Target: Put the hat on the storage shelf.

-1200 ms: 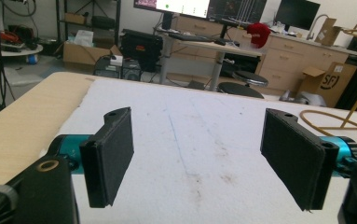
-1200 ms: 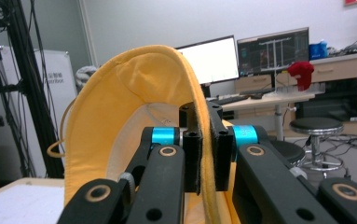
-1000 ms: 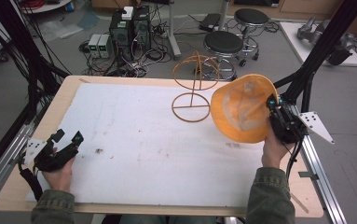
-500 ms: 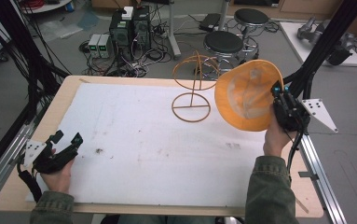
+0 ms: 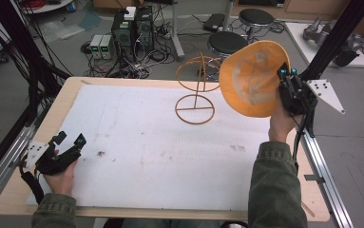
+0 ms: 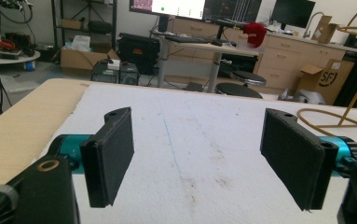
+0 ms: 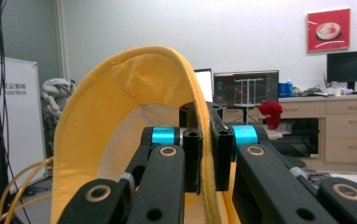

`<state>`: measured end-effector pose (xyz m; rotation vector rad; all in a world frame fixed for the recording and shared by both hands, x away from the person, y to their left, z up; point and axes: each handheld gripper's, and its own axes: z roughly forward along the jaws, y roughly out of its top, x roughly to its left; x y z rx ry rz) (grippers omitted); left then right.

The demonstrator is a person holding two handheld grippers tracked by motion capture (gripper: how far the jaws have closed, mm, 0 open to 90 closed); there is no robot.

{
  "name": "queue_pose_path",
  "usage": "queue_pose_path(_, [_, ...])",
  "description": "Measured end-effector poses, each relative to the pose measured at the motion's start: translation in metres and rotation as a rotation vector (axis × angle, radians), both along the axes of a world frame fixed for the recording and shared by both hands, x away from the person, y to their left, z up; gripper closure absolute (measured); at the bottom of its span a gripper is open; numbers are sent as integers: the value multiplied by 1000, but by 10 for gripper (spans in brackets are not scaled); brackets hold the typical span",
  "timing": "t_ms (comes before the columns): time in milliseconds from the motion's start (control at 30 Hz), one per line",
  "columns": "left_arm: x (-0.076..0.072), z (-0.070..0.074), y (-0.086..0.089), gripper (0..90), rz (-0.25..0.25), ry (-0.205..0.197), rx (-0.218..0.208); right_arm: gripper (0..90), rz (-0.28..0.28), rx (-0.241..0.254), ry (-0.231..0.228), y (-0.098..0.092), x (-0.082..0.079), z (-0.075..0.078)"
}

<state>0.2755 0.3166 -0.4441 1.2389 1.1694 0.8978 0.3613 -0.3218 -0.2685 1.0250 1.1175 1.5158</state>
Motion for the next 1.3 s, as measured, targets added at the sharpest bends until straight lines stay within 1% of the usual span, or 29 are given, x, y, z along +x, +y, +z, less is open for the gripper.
queue_pose_path(33, [0,0,0,259,-1,0,0,864,3,-9,-7,1,3,3])
queue_pose_path(100, [0,0,0,259,-3,1,-2,864,12,-11,-19,4,7,9])
queue_pose_path(133, [1,0,0,259,-4,2,-4,864,14,-6,-10,5,8,12])
queue_pose_path(167, [1,-1,0,259,-3,1,-7,864,8,-16,-12,6,12,17])
queue_pose_path(200, [2,-1,0,259,-2,1,-10,864,8,-16,-12,6,12,17])
queue_pose_path(233, [2,-1,1,259,-3,2,-14,864,4,-29,-23,6,14,20])
queue_pose_path(267, [3,-1,1,259,-2,1,-17,864,-11,-26,-21,5,16,23])
queue_pose_path(300, [3,-2,1,259,-3,0,-19,864,-13,-13,-14,6,18,25])
queue_pose_path(367, [3,-2,1,259,-3,1,-21,864,-25,3,-12,4,22,27])
queue_pose_path(400, [3,-2,0,259,-3,1,-22,864,-32,4,-18,2,25,27])
queue_pose_path(433, [3,-1,0,260,-4,1,-22,864,-37,17,-5,2,27,27])
queue_pose_path(467, [3,-1,0,260,-6,0,-16,864,-46,8,0,1,30,27])
queue_pose_path(533, [2,-1,0,260,-6,0,-17,864,-69,8,11,1,32,28])
queue_pose_path(600, [1,-1,0,260,-4,-2,-16,865,-77,15,1,0,35,30])
queue_pose_path(633, [1,-1,0,260,-4,-4,-18,864,-81,24,5,0,36,32])
queue_pose_path(667, [1,-1,0,260,-4,-3,-17,864,-90,12,-6,0,38,33])
queue_pose_path(700, [1,-1,0,260,-4,-3,-18,864,-92,16,-3,1,39,35])
queue_pose_path(733, [2,-1,0,260,-4,-3,-18,864,-97,4,-10,2,40,37])
queue_pose_path(767, [2,-1,0,260,-4,-3,-18,864,-99,4,-13,6,44,41])
queue_pose_path(867, [2,-1,0,260,-4,-2,-17,864,-98,9,-18,10,47,44])
queue_pose_path(900, [1,-1,0,260,-4,-1,-17,864,-101,-15,-31,15,52,46])
queue_pose_path(933, [1,-1,0,260,-4,-2,-17,864,-101,-15,-31,15,52,46])
queue_pose_path(1000, [0,-1,0,260,-6,-1,-11,864,-116,-42,-22,20,56,47])
queue_pose_path(1067, [-1,-1,2,260,-4,1,-9,864,-132,-67,-33,24,61,49])
queue_pose_path(1167, [-2,-2,4,260,5,0,-18,864,-153,-59,-35,28,68,49])
queue_pose_path(1200, [-2,-2,5,260,6,1,-20,865,-174,-59,-27,31,70,49])
queue_pose_path(1267, [-3,-2,7,260,9,4,-29,865,-226,-98,-29,36,73,48])
queue_pose_path(1300, [-3,-2,7,260,9,4,-27,865,-240,-104,-26,39,75,48])
